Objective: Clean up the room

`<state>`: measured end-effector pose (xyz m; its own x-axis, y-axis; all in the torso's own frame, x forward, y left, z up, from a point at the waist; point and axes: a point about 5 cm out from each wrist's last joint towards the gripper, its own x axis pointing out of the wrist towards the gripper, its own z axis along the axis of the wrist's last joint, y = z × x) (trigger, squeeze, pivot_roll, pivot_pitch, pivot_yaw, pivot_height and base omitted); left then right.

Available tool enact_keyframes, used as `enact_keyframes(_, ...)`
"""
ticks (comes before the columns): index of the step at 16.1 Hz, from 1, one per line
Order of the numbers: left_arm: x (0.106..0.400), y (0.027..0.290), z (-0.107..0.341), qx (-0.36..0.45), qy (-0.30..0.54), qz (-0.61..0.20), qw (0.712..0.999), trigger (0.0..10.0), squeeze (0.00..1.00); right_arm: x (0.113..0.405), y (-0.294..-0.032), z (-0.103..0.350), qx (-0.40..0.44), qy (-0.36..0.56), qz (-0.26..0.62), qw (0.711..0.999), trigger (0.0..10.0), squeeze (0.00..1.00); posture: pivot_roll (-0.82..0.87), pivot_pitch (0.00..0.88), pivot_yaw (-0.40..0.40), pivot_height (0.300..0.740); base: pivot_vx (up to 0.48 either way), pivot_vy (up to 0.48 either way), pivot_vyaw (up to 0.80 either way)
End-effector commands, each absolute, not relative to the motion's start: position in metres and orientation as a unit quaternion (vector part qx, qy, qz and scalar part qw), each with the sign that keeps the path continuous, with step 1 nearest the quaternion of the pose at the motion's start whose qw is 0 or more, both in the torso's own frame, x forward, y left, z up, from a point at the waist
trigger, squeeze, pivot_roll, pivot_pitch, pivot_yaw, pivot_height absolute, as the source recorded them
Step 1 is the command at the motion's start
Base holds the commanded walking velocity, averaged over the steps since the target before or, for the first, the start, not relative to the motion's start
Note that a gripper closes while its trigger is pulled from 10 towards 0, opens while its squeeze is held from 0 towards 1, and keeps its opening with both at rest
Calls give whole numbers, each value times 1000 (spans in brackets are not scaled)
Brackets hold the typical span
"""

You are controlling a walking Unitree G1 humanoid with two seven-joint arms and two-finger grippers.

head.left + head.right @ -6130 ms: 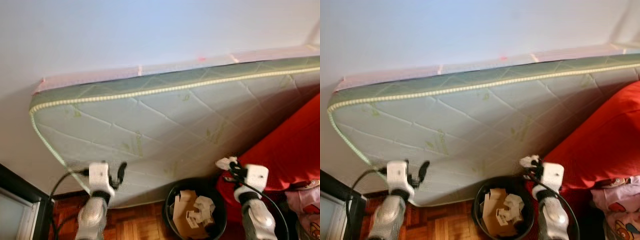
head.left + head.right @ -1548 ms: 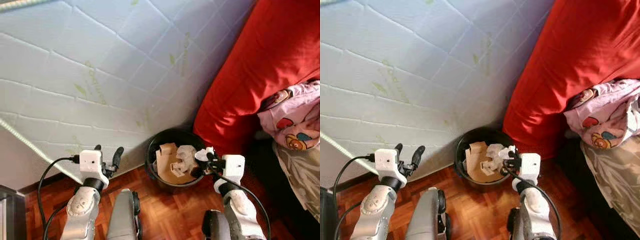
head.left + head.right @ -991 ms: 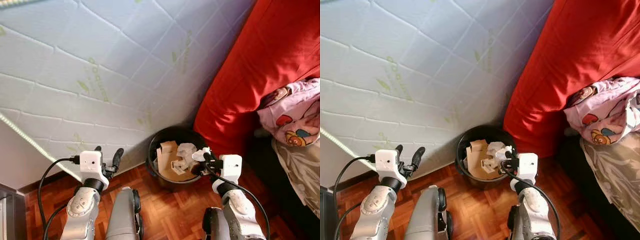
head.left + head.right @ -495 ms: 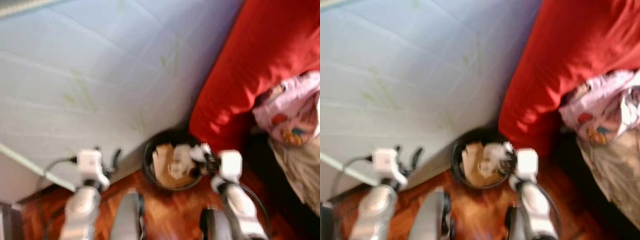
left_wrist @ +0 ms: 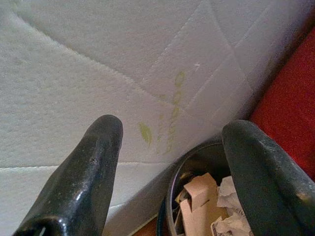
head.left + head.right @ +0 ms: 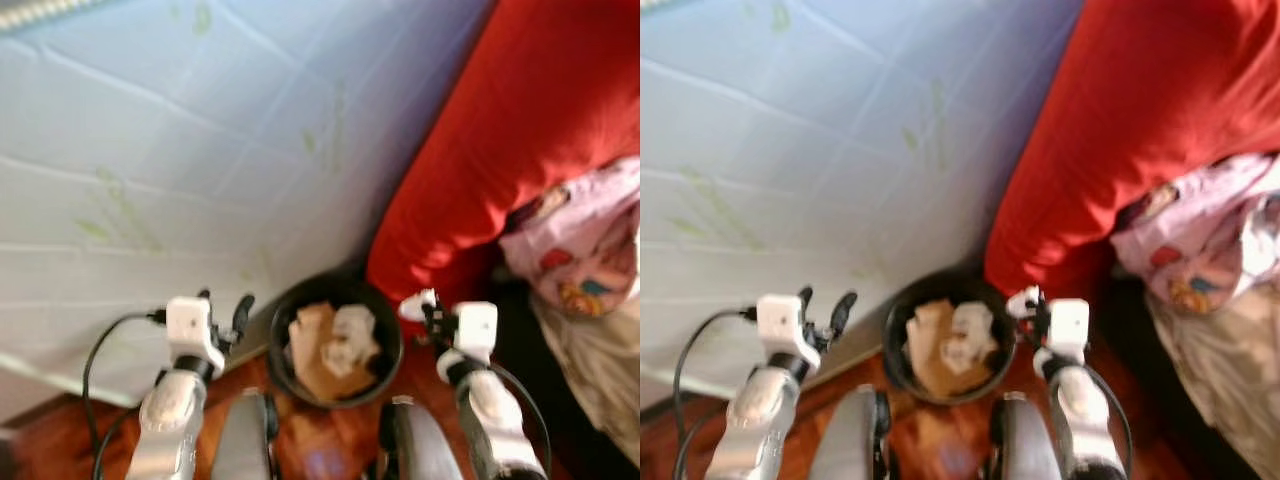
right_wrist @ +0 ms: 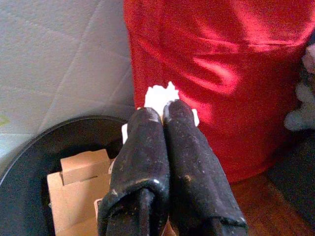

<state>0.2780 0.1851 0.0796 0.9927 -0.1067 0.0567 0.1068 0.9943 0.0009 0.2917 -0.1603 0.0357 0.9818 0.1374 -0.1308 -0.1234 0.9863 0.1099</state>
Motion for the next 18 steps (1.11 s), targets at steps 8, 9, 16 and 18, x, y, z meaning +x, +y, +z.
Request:
enact_keyframes(8, 272, 190, 74, 1, -14, -50, 999, 10000, 0, 300, -136, 28, 63, 112, 161, 979, 10000, 0, 139, 231, 10, 594, 108, 0, 0)
enact_keyframes(9, 272, 189, 74, 1, -15, -51, 999, 10000, 0, 302, -137, 29, 67, 114, 156, 979, 10000, 0, 137, 231, 10, 594, 0, 0, 0)
enact_keyframes(16, 279, 187, 83, 2, -30, -53, 998, 10000, 0, 337, -137, 54, 103, 110, 126, 980, 10000, 0, 174, 246, -9, 594, 0, 0, 0)
enact_keyframes(18, 284, 187, 92, 4, -47, -50, 998, 10000, 0, 354, -128, 71, 127, 121, 115, 978, 10000, 0, 203, 273, -29, 594, 0, 0, 0)
